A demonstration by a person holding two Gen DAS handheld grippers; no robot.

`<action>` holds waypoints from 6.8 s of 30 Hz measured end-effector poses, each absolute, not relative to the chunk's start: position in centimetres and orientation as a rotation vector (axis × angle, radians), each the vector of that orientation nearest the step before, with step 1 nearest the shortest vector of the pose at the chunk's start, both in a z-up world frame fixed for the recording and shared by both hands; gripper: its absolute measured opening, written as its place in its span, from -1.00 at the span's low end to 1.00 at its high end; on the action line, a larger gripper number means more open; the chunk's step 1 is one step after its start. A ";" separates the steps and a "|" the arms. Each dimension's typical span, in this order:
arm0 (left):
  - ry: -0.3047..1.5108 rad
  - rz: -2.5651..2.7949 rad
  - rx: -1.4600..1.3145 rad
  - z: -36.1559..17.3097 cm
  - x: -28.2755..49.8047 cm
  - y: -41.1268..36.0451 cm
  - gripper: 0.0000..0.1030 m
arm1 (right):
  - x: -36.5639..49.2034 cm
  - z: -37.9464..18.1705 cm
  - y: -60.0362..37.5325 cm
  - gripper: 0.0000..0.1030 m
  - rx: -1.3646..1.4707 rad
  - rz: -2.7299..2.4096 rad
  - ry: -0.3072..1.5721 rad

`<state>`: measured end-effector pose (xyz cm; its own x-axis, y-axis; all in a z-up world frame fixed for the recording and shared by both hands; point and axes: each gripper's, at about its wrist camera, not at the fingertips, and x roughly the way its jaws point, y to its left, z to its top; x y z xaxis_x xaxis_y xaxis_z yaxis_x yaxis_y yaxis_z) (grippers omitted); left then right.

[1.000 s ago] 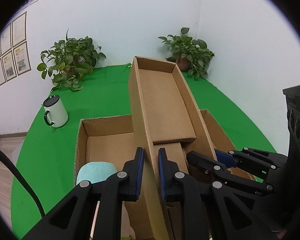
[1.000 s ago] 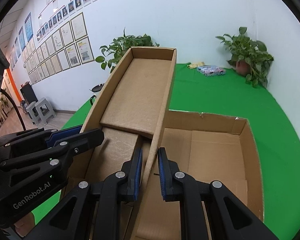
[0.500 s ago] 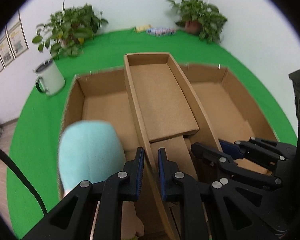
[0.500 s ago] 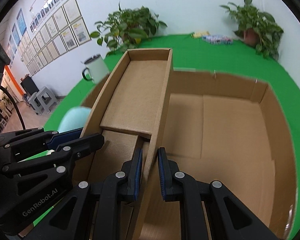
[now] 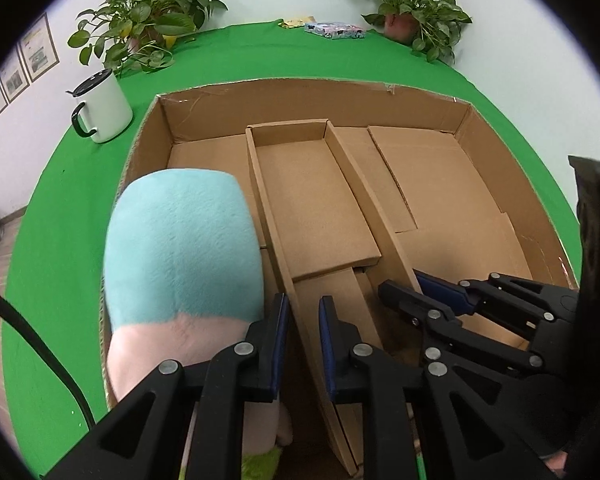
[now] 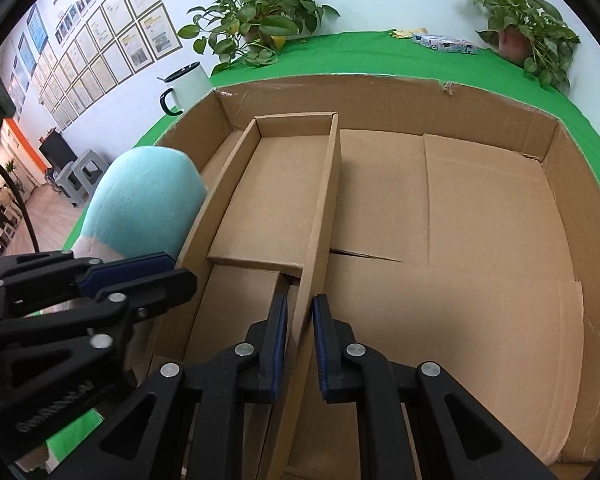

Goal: Organize objects
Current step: 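Lower the long brown box into the open box and open both grippers, then move both grippers back toward the white hair dryer on the table, then close both grippers on the white hair dryer handle, then lift and carry the hair dryer with both grippers over the open box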

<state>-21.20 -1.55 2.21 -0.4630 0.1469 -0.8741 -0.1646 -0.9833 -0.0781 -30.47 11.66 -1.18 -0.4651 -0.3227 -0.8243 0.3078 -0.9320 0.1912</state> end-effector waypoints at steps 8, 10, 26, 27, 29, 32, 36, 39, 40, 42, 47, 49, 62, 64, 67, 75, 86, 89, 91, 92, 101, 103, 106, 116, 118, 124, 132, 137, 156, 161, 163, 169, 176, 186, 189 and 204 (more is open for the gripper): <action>0.002 2.548 -1.488 2.9 -20.1 -2.6 -0.70 | -30.3 -1.1 10.2 -0.77 1.352 -2.404 -0.007; -0.002 2.548 -1.484 2.9 -20.0 -2.8 -0.70 | -30.0 -1.0 10.0 -0.77 1.354 -2.407 -0.008; -0.041 2.628 -1.402 4.4 -17.6 -4.1 -0.70 | -28.2 1.3 12.0 -0.73 1.294 -2.451 -0.074; -0.040 2.637 -1.395 4.5 -17.4 -4.3 -0.70 | -27.9 1.4 12.2 -0.69 1.291 -2.452 -0.079; -0.045 2.686 -1.345 5.3 -16.5 -4.7 -0.69 | -26.9 1.9 12.8 -0.41 1.275 -2.467 -0.079; -0.056 2.786 -1.188 7.1 -14.4 -5.1 -0.57 | -24.0 3.3 13.7 0.05 1.186 -2.592 0.059; -0.096 2.927 -0.915 9.1 -10.3 -5.1 0.68 | -18.4 5.0 15.0 0.74 1.008 -2.704 0.190; -0.098 2.940 -0.841 9.6 -8.6 -4.4 0.68 | -14.3 5.6 15.9 0.98 0.905 -2.723 0.196; -0.100 2.932 -0.845 9.5 -8.3 -4.1 0.68 | -13.1 5.6 16.2 0.98 0.890 -2.725 0.188; -0.109 2.924 -0.854 9.5 -8.0 -3.9 0.68 | -11.5 5.8 16.8 0.98 0.890 -2.738 0.150; -0.088 2.892 -0.873 9.3 -7.9 -3.0 0.68 | -8.7 6.7 18.5 0.98 0.860 -2.759 0.070; -0.078 2.868 -0.892 9.2 -8.1 -2.6 0.68 | -8.0 6.8 19.2 0.98 0.862 -2.752 0.039; -0.111 2.647 -1.027 6.3 -11.3 0.2 0.68 | -5.7 4.1 22.4 0.98 1.002 -2.650 -0.120; -0.115 2.634 -1.073 5.4 -12.0 0.6 0.68 | -5.1 3.4 22.1 0.96 1.022 -2.626 -0.115; -0.091 2.627 -1.141 3.9 -12.8 1.0 0.67 | -4.6 2.5 21.3 0.93 1.038 -2.584 -0.099; 0.089 2.666 -1.269 0.9 -13.6 1.9 0.58 | -4.1 0.2 19.6 0.74 1.091 -2.501 -0.061; 0.058 2.658 -1.302 1.3 -13.5 1.7 0.58 | -4.5 -0.3 19.7 0.73 1.113 -2.483 -0.086; 0.006 2.679 -1.240 2.7 -12.5 1.2 0.58 | -4.6 -0.3 19.6 0.76 1.122 -2.487 -0.078; -0.012 2.691 -1.189 3.7 -11.5 0.7 0.58 | -4.6 -0.5 19.3 0.76 1.137 -2.484 -0.062; -0.025 2.701 -1.150 4.4 -10.6 0.2 0.59 | -4.5 -0.7 19.1 0.76 1.142 -2.475 -0.052; -0.128 2.697 -1.117 4.1 -5.7 -3.6 0.59 | -5.0 -2.1 17.0 -0.05 1.199 -2.487 0.087; -0.140 2.690 -1.137 3.4 -5.2 -4.1 0.59 | -5.3 -2.9 16.6 -0.35 1.251 -2.492 0.133; -0.200 2.666 -1.171 2.6 -4.6 -5.1 0.59 | -5.0 -3.4 16.2 -0.37 1.271 -2.503 0.155; -0.544 2.210 -1.342 -2.7 -2.9 -4.2 0.59 | -1.1 -2.7 17.3 0.47 1.196 -2.379 -0.040; -0.550 2.149 -1.359 -3.4 -2.9 -3.2 0.59 | -1.2 -2.7 17.4 0.47 1.199 -2.389 -0.032; -0.539 2.065 -1.406 -4.5 -4.3 0.1 0.55 | -2.1 -3.2 17.1 0.21 1.205 -2.383 0.001; -0.557 2.025 -1.460 -6.2 -4.6 0.8 0.03 | -2.2 -3.8 16.2 -0.41 1.236 -2.363 0.061; -0.593 1.990 -1.466 -6.6 -2.4 0.3 -0.09 | 0.0 -3.8 16.2 -0.40 1.256 -2.300 0.038; -0.557 2.036 -1.449 -5.3 -3.7 0.8 -0.34 | -3.1 -3.8 13.8 -0.49 1.305 -2.388 0.090; -0.499 2.090 -1.380 -2.2 -3.3 1.1 -0.35 | -2.6 -1.9 14.1 -0.50 1.218 -2.432 0.075; -0.465 2.118 -1.349 -0.9 -3.3 1.4 -0.35 | -2.6 -0.6 14.6 -0.50 1.172 -2.460 0.051; -0.399 2.163 -1.259 2.6 -3.5 1.4 -0.35 | -0.4 2.5 16.8 -0.51 1.083 -2.521 0.031; -0.323 2.175 -1.173 6.1 -4.0 3.2 -0.35 | -1.3 5.3 18.0 -0.51 1.010 -2.581 0.014; -0.265 2.204 -1.115 8.6 -5.1 4.5 -0.36 | -1.0 8.5 18.6 -0.51 0.942 -2.648 0.039; -0.269 2.214 -1.104 9.1 -5.4 4.3 -0.36 | -1.5 9.1 18.5 -0.51 0.926 -2.649 0.037; -0.276 2.261 -1.072 10.7 -8.8 3.3 -0.36 | -4.6 11.7 16.7 -0.53 0.894 -2.645 0.040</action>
<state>-8.82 3.27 10.74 -0.4832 0.6094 -0.6286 -0.4400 -0.7897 -0.4274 -4.60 16.67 11.70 -0.7408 -0.3149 -0.5933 0.3329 -0.9393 0.0829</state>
